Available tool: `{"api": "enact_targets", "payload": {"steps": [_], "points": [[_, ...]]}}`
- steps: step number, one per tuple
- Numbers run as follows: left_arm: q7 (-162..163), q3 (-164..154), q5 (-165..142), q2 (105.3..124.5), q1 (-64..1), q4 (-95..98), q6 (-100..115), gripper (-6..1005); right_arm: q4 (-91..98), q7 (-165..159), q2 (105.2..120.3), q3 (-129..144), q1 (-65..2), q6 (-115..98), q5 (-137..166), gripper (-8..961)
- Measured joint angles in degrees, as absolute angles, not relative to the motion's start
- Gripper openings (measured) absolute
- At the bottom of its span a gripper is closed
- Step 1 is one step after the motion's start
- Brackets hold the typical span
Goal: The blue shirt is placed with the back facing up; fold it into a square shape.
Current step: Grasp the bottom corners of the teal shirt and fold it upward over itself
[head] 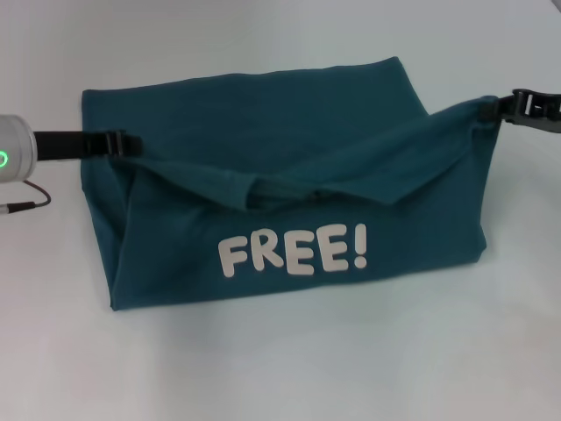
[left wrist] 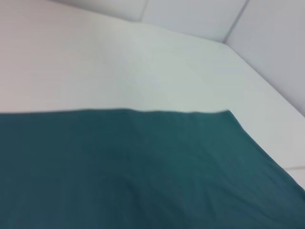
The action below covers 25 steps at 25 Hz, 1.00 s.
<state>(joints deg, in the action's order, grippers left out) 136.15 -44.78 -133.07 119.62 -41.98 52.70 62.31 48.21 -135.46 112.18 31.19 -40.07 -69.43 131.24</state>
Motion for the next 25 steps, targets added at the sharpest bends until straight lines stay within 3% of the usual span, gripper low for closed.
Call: {"api": "enact_targets", "payload": {"steps": [7,15,25], "points": [[133.8,-45.7,-133.5,120.67,-43.0,51.0,54.8,69,43.4,-131.9,113.32,31.6,-43.1,-60.3,130.6,57],[133.4,-52.5,-133.6,120.25,-44.6,46.0,42.7,78,40.4,-131.5,114.44,33.3,-45.6,-51.0,130.3,57],[133.3,-53.8,-136.1,120.36,-46.1,42.4,36.4,88,37.9,-131.7,114.7,33.4,-46.5,-45.8,130.2,56]]}}
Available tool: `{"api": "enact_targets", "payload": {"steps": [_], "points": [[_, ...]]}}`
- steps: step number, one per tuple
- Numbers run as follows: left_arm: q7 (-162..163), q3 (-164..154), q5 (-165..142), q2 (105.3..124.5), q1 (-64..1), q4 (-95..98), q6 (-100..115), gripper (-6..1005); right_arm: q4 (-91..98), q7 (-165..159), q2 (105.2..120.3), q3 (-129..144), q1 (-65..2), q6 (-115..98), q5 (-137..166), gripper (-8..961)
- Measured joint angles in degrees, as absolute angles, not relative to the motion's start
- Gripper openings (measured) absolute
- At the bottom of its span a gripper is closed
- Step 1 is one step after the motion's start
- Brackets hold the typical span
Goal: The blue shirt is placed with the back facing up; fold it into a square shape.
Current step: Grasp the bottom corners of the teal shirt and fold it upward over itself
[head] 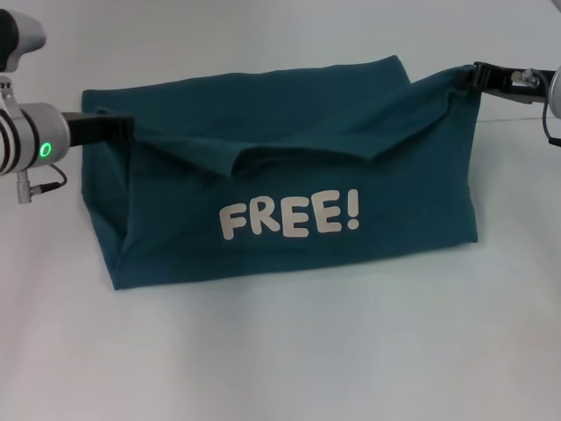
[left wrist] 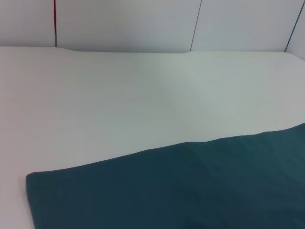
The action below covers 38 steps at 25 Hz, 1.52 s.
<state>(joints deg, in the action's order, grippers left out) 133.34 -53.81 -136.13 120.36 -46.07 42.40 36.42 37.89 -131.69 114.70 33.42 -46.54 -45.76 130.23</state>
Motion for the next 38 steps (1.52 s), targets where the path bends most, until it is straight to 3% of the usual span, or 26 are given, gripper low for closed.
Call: {"api": "enact_targets", "payload": {"steps": [21,25,30,32,38], "points": [[132.6,-52.9,-136.5,120.92,-47.2,39.4,30.3,111,37.0,-129.6,115.43,35.5,-46.4,-40.5,127.1,108],[132.6,-52.9,-136.2,120.81,-47.7,39.2,30.3,115,37.3,-129.4,115.47,35.6,-46.6,-40.5,126.8,196],[132.6,-53.1,-136.4,120.73,-48.4,38.8,30.4,330,37.2,-129.4,115.52,36.1,-46.6,-40.4,126.8,305],[132.6,-53.2,-136.5,120.76,-48.8,38.5,30.4,539,37.1,-129.4,115.6,36.1,-46.6,-40.4,126.8,398],[132.6,-53.3,-136.6,120.3,-49.7,37.2,31.0,667,37.0,-129.4,115.76,36.1,-45.9,-41.1,126.7,686]]}}
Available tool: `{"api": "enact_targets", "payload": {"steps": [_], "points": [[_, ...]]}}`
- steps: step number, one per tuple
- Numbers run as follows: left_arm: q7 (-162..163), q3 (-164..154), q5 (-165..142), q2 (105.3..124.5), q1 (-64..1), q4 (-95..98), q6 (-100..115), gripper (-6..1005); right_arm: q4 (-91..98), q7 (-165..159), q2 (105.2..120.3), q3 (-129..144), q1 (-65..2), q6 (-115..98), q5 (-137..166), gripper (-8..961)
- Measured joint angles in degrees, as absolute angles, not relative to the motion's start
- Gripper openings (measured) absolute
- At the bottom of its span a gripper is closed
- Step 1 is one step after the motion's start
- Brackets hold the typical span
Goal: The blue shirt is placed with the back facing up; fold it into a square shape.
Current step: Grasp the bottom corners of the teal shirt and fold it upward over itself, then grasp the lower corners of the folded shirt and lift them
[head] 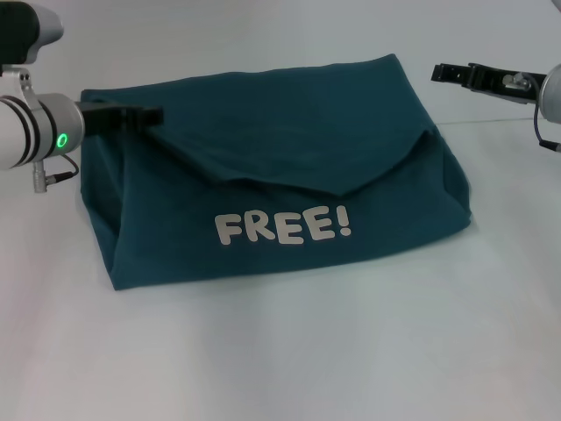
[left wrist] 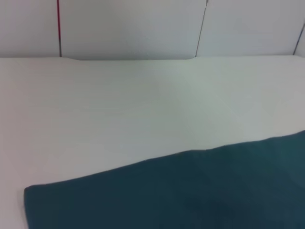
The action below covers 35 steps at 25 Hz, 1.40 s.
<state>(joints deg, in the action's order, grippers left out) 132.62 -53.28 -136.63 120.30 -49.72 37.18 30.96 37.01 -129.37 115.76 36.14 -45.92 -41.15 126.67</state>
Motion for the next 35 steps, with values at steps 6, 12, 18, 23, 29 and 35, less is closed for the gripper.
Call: {"api": "enact_targets", "payload": {"steps": [6,12,18,23,29,35], "points": [[135.5,-53.0,-137.2,118.21,-51.0,35.5,37.1,800,37.0,-129.4,115.86,36.0,-45.3,-41.8,126.6,881],[138.4,-53.1,-141.3,117.67,-52.3,35.3,41.0,931,37.4,-129.4,116.32,35.9,-45.1,-42.2,126.6,925],[141.1,-53.3,-144.9,117.3,-54.1,34.0,42.5,926,37.5,-129.4,116.47,36.1,-44.8,-42.5,126.6,923],[141.5,-52.6,-145.8,117.49,-53.0,36.1,43.1,925,37.6,-129.2,116.45,36.1,-44.3,-42.5,126.6,921],[140.9,-50.7,-142.5,117.59,-47.7,46.1,51.0,924,39.5,-126.5,116.04,36.1,-43.2,-46.3,126.6,920],[142.9,-41.9,-142.4,116.3,-44.5,52.7,71.2,924,47.4,-125.5,116.09,37.6,-40.2,-56.0,127.0,918]]}}
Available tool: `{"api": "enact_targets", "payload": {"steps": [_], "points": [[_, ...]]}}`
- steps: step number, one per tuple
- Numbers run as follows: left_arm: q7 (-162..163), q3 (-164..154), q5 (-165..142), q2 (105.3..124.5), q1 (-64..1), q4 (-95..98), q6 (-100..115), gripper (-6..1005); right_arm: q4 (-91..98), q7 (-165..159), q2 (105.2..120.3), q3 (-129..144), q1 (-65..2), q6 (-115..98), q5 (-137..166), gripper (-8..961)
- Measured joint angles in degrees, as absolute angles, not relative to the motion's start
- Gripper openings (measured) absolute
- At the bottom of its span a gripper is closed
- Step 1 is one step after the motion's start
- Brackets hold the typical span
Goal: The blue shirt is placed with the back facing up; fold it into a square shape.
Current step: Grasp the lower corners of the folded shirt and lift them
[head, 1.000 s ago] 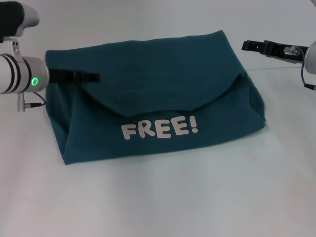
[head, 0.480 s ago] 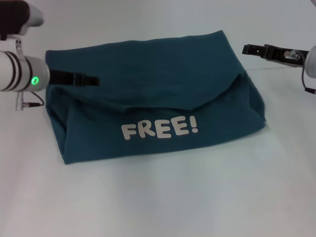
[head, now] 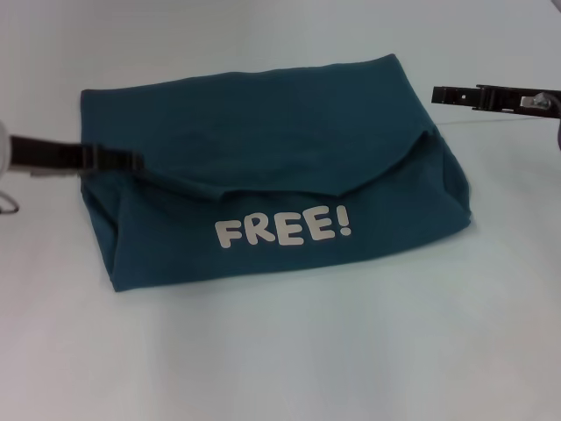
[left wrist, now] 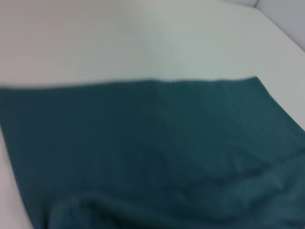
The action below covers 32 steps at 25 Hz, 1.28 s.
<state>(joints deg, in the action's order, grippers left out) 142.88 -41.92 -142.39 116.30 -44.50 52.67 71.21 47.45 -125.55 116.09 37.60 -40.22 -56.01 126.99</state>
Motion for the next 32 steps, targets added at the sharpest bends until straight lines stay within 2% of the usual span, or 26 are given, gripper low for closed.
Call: {"api": "enact_targets", "payload": {"steps": [8,18,32], "points": [[146.0,-41.8,-145.6,117.16,-40.1,56.3,79.0,918,57.7,-130.2,115.68,40.7,-37.4,-66.8,129.3,919],[146.8,-46.9,-152.8,118.12,-41.7,49.4,72.4,896,63.4,-133.9,117.27,41.1,-37.5,-70.7,132.4,919],[147.5,-47.9,-153.0,118.49,-43.9,44.8,71.4,864,63.4,-133.9,117.34,41.4,-37.2,-70.4,132.5,918]]}}
